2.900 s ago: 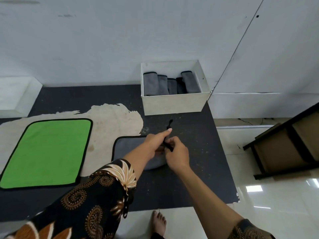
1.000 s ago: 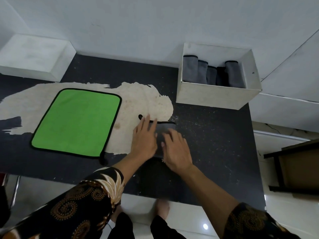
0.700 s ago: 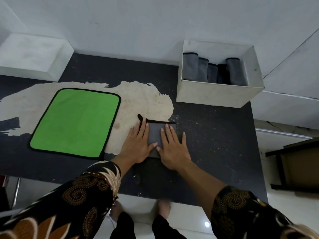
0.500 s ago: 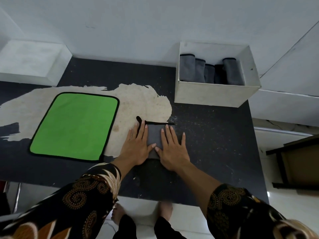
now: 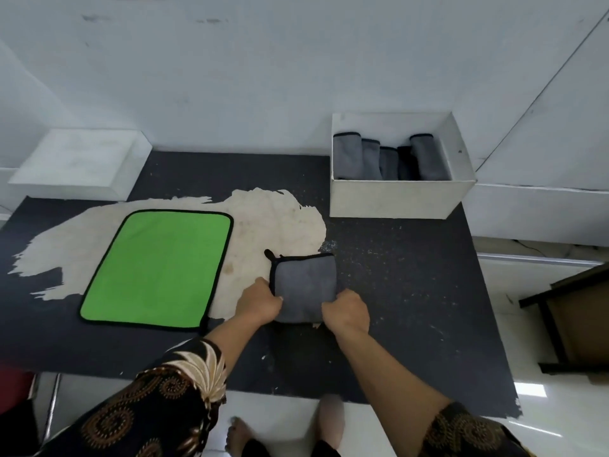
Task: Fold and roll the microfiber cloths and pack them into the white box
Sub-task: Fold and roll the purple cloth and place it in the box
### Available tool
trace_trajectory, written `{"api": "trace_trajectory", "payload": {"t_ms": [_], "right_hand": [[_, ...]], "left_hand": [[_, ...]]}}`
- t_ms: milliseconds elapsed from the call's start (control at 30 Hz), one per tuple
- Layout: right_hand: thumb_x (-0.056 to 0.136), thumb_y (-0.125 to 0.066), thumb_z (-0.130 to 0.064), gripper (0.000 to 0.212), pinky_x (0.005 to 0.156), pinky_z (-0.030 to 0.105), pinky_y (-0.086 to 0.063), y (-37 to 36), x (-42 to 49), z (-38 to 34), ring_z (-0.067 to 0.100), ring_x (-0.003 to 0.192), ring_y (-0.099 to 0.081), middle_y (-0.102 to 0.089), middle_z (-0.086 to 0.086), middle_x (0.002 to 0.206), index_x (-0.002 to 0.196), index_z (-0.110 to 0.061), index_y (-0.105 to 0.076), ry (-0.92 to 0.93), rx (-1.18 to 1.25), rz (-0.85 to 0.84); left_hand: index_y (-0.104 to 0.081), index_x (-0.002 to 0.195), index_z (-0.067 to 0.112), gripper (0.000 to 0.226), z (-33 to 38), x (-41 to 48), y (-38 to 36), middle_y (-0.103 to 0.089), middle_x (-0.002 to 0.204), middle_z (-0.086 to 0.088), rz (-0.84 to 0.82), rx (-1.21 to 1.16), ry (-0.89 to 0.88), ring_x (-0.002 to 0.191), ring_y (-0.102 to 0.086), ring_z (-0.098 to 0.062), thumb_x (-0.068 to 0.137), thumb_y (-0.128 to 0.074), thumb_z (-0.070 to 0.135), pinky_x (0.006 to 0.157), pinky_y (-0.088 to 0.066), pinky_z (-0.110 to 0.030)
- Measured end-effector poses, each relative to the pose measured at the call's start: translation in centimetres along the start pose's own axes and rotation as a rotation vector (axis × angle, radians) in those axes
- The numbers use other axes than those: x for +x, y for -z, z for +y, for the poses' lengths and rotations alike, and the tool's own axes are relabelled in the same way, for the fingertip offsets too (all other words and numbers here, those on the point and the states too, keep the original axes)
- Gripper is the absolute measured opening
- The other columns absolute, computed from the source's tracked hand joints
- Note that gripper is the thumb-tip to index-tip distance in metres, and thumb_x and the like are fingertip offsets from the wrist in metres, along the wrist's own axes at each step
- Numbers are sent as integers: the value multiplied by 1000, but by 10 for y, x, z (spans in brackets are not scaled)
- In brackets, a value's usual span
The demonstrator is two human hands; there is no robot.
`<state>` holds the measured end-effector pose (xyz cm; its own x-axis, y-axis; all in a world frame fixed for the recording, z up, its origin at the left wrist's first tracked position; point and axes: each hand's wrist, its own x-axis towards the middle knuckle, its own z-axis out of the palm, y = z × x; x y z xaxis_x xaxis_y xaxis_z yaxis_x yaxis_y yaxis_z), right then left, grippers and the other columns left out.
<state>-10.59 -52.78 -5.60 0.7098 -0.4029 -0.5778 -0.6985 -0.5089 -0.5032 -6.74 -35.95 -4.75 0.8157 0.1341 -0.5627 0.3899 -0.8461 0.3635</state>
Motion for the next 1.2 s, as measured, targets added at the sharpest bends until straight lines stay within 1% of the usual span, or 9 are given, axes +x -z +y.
{"api": "trace_trajectory", "payload": {"t_ms": [167,267,400,533,633,700,833,933,1200], "right_hand": [[84,-64,-30,32,72,27,-43,17,4,10,26,97,-65,-67,8,110,111,-13,-61,-60,13,2],[85,-66,-33,28,71,27,-46,17,6,13,27,94,-66,-69,9,106,105,-13,-64,-67,-11,-1],[88,-64,-27,21,73,28,-47,17,3,10,25,95,-65,-69,6,105,104,-13,-65,-1,-42,31],[89,-60,-20,31,80,32,-48,15,-11,10,22,98,-61,-65,4,109,119,-17,-58,237,-113,174],[88,-61,-17,26,77,33,-48,6,-22,9,23,97,-56,-60,4,105,113,-16,-61,487,-170,293],[86,-62,-14,18,70,33,-49,-3,-28,7,24,90,-54,-59,5,97,104,-14,-63,625,-216,331],[82,-63,-7,27,70,37,-54,-19,-35,-3,24,84,-54,-61,7,96,109,-9,-65,792,-253,304],[73,-70,-9,31,67,37,-51,-25,-38,-3,25,82,-53,-58,6,95,103,-12,-64,780,-346,318],[69,-71,-5,28,60,33,-45,-31,-34,11,23,77,-50,-53,5,91,92,-17,-61,886,-478,289]], "left_hand": [[-50,131,16,43,24,-18,-5,-50,127,-9,294,103,-245,112,-55,-30,90,-61,23,87,-46,-39],[-52,135,20,44,41,-14,-21,-48,135,-5,180,128,-422,115,-56,-26,92,-60,24,93,-48,-35],[-48,139,26,49,37,0,-32,-37,145,-7,68,205,-383,113,-58,-28,91,-61,22,93,-49,-36],[-62,121,24,34,42,6,-24,-60,127,-4,69,17,-328,109,-61,-25,97,-51,45,94,-49,-36],[-70,101,22,75,58,11,-10,-71,105,-4,-95,-315,-88,100,-66,-28,75,-39,85,93,-52,-41],[-68,102,20,88,66,12,-4,-70,102,-2,-205,-520,51,96,-67,-25,56,-51,92,87,-53,-37],[-65,108,11,69,60,21,-8,-70,100,-5,-266,-582,122,94,-67,-24,56,-82,54,83,-56,-37],[-67,110,7,45,46,31,-16,-70,100,-9,-136,-557,136,93,-67,-27,70,-75,25,87,-57,-42],[-63,115,6,31,26,35,-14,-65,117,-12,-61,-736,145,107,-61,-32,99,-53,31,96,-52,-47]]}}
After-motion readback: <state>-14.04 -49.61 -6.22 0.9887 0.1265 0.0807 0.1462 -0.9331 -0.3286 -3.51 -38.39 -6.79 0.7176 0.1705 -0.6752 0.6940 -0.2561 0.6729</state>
